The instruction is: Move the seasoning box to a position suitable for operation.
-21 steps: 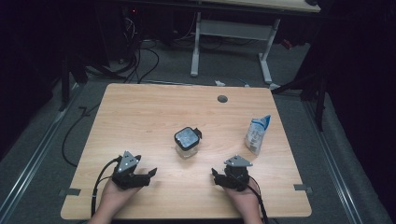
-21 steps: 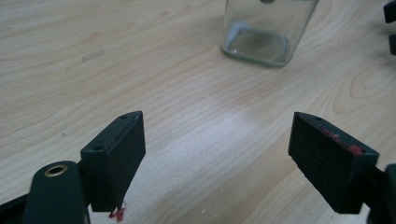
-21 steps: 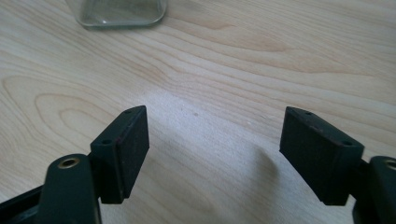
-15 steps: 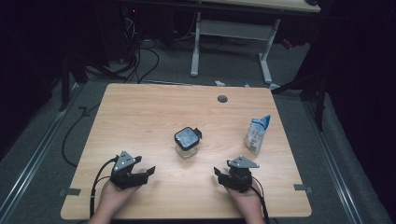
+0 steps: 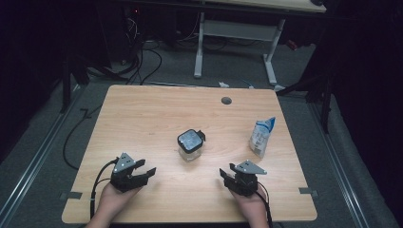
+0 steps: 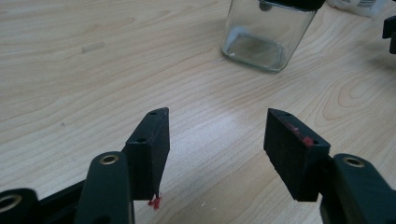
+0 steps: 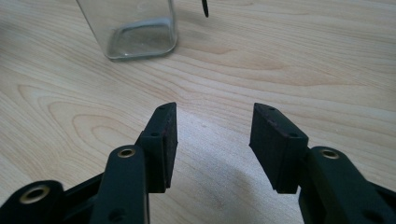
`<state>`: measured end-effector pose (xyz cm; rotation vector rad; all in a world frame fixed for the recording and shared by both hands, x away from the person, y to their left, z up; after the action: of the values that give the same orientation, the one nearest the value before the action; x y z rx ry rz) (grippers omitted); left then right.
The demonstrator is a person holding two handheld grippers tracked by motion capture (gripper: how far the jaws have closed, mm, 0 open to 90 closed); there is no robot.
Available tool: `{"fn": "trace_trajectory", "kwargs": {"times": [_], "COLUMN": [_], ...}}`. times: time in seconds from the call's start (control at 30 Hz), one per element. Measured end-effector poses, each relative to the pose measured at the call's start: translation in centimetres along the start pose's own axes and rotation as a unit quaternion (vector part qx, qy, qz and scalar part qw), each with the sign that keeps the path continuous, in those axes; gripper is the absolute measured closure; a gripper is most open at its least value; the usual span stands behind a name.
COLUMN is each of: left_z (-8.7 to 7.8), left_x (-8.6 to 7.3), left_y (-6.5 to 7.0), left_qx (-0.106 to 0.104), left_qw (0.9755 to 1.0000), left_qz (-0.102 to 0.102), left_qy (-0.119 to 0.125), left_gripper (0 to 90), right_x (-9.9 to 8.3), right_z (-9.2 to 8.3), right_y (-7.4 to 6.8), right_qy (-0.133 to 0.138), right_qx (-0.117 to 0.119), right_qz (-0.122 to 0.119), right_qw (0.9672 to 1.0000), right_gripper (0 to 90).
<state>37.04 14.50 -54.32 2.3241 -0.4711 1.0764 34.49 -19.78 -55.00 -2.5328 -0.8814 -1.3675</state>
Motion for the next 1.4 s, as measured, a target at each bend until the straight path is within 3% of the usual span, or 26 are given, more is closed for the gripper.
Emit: {"fn": "trace_trajectory", "kwargs": {"times": [0.13,0.47,0.63,0.73,0.8,0.87,0.93,1.03,1.27,1.4], "left_z": [0.3,1.7,2.7,3.2,3.7,4.0,4.8,5.4,7.3,7.9], "left_x": [0.0,0.5,1.3,2.0,2.5,2.8,3.7,4.4,6.5,7.1], "left_y": [0.1,1.1,1.0,1.1,1.2,1.2,1.0,0.9,2.0,2.3], "left_qx": [0.003,0.006,0.018,0.009,0.012,0.014,0.013,0.016,0.028,0.027], "left_qw": [1.0000,0.9997,0.9995,0.9997,0.9995,0.9994,0.9997,0.9998,0.9993,0.9993], "left_qz": [-0.005,0.014,0.017,0.005,0.015,0.017,0.003,-0.002,0.023,0.022], "left_qy": [-0.005,-0.017,-0.018,-0.022,-0.026,-0.025,-0.020,-0.013,0.001,0.013], "left_gripper": [43.2,45.8,55.8,62.3,65.9,68.3,71.9,74.4,82.0,89.3], "right_x": [0.0,-0.1,-0.1,-0.1,-0.1,-0.1,-0.1,-0.1,-0.1,-0.1], "right_z": [0.2,0.1,0.0,0.1,0.1,0.2,0.2,0.2,0.2,0.2], "right_y": [-0.1,0.1,0.2,0.2,0.1,0.1,0.0,0.0,0.1,0.1], "right_qy": [-0.008,-0.007,-0.005,-0.004,-0.006,-0.007,-0.009,-0.009,-0.008,-0.007], "right_qx": [-0.010,-0.007,-0.006,-0.004,-0.001,0.000,0.001,0.002,0.002,0.002], "right_qz": [-0.011,-0.012,-0.018,-0.022,-0.023,-0.027,-0.028,-0.028,-0.028,-0.029], "right_qw": [0.9999,0.9999,0.9998,0.9997,0.9997,0.9996,0.9996,0.9996,0.9996,0.9996], "right_gripper": [53.6,50.2,52.4,53.2,53.7,53.7,53.6,53.4,52.0,51.7]}}
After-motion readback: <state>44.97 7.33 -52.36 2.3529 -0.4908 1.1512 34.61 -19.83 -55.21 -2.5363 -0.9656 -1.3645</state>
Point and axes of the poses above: each handheld gripper's, and its own axes: z roughly forward along the jaws, x roughly out of its top, y roughly to its right, the point moved 5 cm from there along z, roughly forward along the jaws, and after that the axes turned 14 degrees about -z, right-handed, at the moved point
